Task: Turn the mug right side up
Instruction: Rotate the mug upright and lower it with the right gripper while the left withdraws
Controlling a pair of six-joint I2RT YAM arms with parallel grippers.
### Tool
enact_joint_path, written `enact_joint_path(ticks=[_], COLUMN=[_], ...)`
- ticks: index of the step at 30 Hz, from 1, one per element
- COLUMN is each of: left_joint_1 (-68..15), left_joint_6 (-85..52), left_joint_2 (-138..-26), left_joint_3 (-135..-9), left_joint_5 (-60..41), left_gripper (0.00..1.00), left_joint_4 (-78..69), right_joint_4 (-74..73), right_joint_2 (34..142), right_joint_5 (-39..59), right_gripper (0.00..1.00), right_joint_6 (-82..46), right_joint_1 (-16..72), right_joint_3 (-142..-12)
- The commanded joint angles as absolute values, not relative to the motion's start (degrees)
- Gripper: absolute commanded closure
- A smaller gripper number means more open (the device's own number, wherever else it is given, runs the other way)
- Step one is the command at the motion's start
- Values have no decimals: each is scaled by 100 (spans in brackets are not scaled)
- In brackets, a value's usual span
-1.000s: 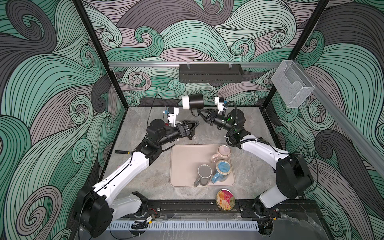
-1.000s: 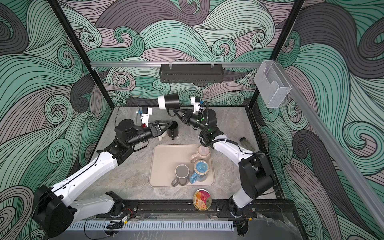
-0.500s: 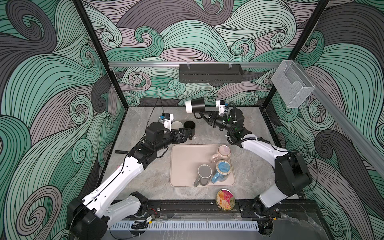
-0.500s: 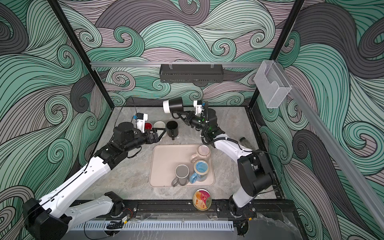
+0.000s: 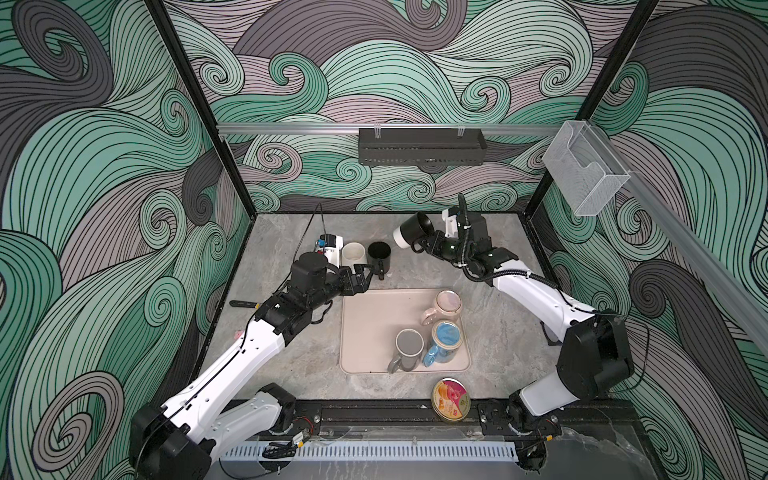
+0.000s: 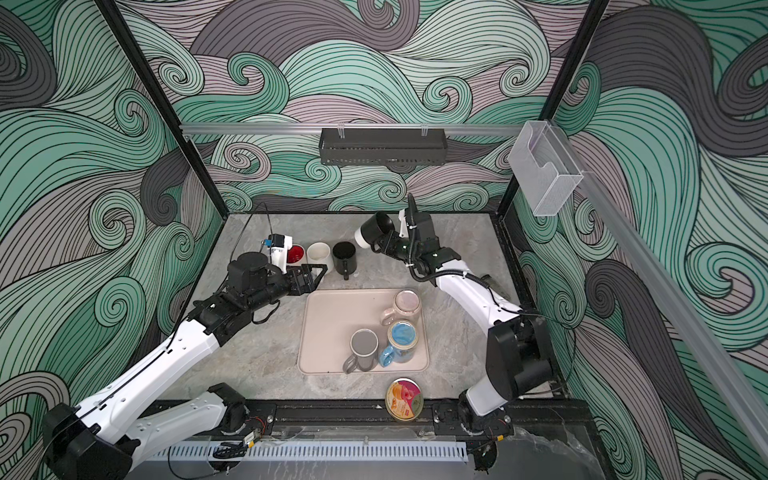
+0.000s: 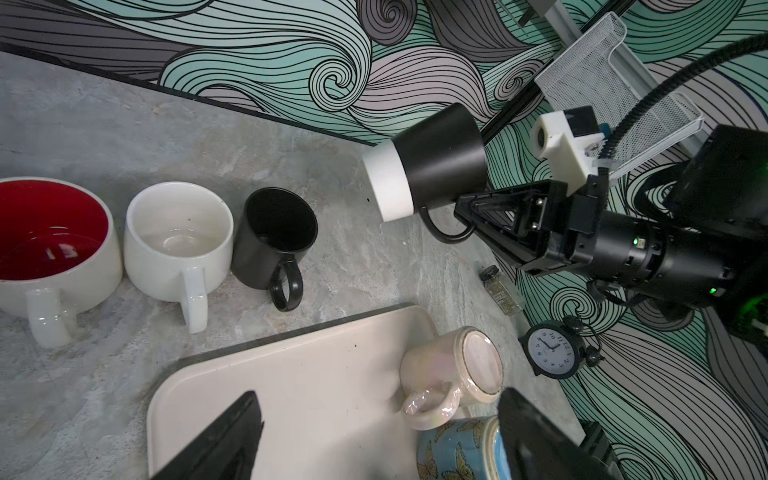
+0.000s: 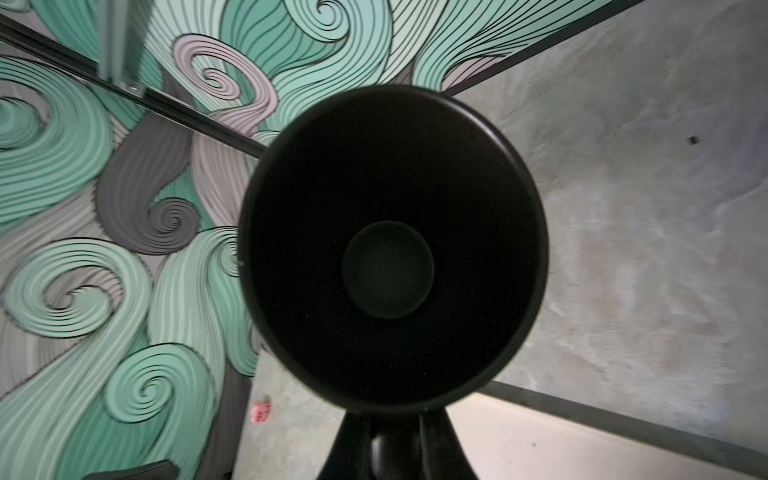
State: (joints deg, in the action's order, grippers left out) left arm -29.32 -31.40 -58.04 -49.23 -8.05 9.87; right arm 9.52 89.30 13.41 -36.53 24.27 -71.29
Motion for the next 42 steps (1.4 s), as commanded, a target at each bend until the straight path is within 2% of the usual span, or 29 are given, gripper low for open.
enact_joint_path(ticks=[1, 12, 22, 42], left_joint_1=[-2927, -2927, -2927, -2927], left_joint_6=[-3028, -3021, -3086, -3050], left_joint_2=[-5863, -5844, -5850, -5682], left_joint_3=[-4915, -4860, -4791, -4584], left_joint_5=[-703, -581, -599, -450], left_gripper=[10, 10, 10, 10], left_joint_4=[952, 1002, 1022, 1011], right_joint_4=[1351, 2021, 2224, 1812], right_joint_2=[8985, 9772, 10399, 10955], right_joint_5=[281, -1193, -1470, -2026], right_gripper=[100, 100, 100, 100], right_joint_6=[-2842, -2016, -2014, -1920], right_joint_1=[2546, 3234, 3524, 3790], right_joint_3=[-7589, -8337, -8545, -8477])
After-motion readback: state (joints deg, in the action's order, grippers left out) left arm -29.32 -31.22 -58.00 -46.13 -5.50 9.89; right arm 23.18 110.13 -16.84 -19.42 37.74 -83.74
